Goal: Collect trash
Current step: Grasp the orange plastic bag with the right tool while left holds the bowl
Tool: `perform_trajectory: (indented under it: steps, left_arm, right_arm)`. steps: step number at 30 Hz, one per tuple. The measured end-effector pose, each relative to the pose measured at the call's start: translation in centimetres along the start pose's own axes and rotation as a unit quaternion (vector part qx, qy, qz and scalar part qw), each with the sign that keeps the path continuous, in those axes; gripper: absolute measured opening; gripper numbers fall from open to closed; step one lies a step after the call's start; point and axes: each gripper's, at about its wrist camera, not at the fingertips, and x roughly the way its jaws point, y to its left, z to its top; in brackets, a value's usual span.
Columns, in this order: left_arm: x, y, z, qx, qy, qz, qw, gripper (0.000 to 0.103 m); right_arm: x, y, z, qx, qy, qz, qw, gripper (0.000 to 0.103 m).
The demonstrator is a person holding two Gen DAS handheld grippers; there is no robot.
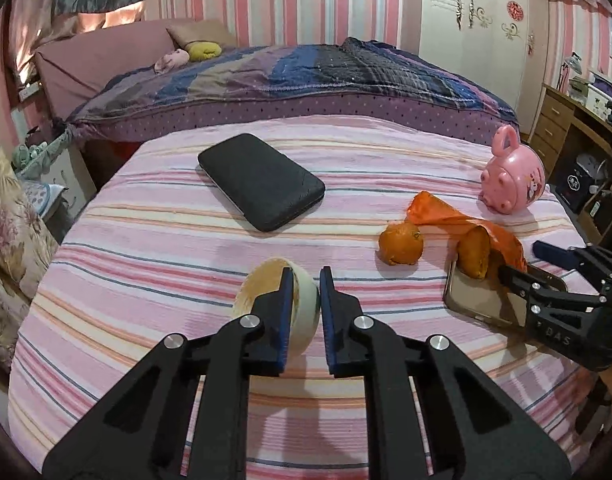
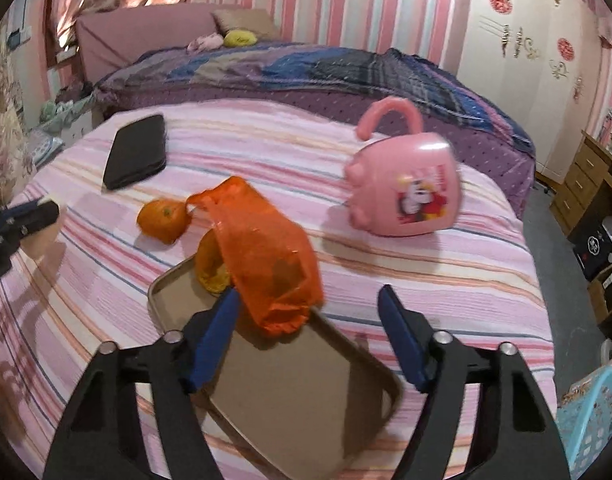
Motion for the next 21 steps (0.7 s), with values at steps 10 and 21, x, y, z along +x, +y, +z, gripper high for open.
perform_trajectory:
  steps: [10,21]
  left_arm:
    - [-0.6,-0.2,0.2,0.0,-0.006,0.004,1.0,0.012]
    - [-2.8,0.6,0.0,-0.003,-0.032,-0.009,0.9995,0.012]
  right_arm:
    - [-2.2,0.6,-0.2,-0.003,-0.042,0.008,0.999,0.026]
    - [-6.3,-2.8,-0.6,0.007,-0.074,-0.007,0.997,0.025]
